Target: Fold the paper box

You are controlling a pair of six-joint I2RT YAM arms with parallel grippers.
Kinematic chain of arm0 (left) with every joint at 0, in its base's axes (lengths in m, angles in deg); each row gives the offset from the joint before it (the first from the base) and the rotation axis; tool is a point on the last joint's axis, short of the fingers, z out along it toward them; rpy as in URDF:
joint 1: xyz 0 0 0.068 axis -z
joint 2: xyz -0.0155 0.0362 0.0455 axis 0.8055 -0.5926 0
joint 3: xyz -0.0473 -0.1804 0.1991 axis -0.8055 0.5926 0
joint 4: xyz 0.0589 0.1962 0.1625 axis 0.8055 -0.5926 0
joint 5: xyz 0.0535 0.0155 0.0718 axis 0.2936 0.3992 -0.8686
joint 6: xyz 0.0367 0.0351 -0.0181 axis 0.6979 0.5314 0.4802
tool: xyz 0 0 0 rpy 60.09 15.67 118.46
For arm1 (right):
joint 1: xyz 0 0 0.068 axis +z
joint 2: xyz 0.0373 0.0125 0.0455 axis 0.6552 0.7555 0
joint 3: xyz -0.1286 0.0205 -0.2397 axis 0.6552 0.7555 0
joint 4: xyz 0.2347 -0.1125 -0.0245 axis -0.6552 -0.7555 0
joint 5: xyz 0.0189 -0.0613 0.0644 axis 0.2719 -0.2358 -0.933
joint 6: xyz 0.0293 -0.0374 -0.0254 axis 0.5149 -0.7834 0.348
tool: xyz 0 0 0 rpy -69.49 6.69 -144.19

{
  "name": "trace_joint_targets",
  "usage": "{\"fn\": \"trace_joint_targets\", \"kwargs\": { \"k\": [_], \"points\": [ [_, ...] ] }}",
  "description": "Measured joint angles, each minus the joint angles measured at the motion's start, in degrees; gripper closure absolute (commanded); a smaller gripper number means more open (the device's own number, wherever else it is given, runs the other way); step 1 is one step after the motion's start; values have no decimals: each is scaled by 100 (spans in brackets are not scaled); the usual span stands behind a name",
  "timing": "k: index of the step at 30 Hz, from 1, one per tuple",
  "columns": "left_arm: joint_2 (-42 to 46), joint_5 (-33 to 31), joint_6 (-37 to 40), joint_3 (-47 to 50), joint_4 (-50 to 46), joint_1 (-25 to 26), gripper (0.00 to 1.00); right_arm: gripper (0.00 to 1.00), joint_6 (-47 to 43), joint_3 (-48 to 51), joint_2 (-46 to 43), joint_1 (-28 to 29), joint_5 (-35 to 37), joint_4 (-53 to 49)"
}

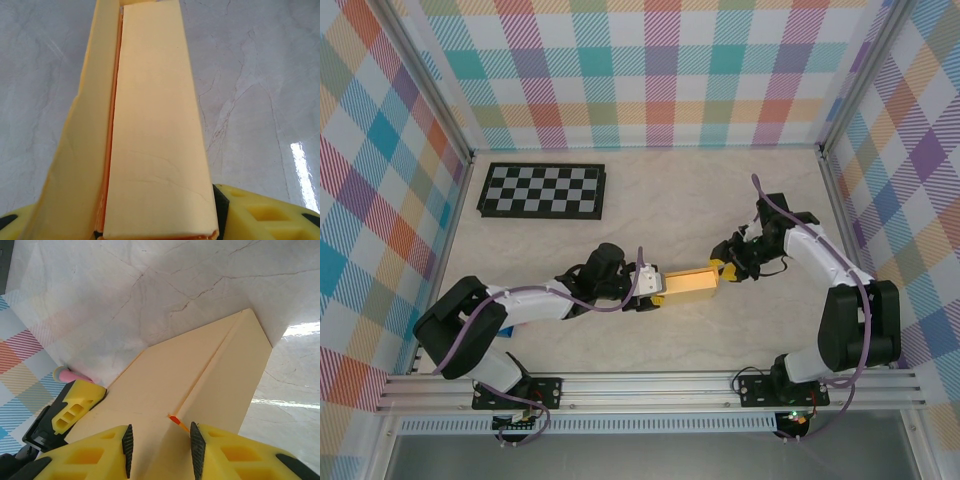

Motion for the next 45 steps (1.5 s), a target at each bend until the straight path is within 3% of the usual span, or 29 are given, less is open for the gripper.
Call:
{"fn": "trace_joint_targets", "kwargs": {
  "k": [22, 28, 37, 45],
  "points": [
    [-101, -15, -72, -90, -26, -2, 43, 73, -26, 841, -535, 33, 376, 542],
    [-114, 4, -87, -280, -238, -2, 45, 57, 168, 817, -619, 31, 400, 684],
    [-114, 35, -90, -330, -494, -52, 45, 60, 306, 83, -614, -280, 197, 363],
    [-114, 68, -216, -330, -590, -127, 45, 56, 313, 216, -649, -299, -15, 234]
  ]
}}
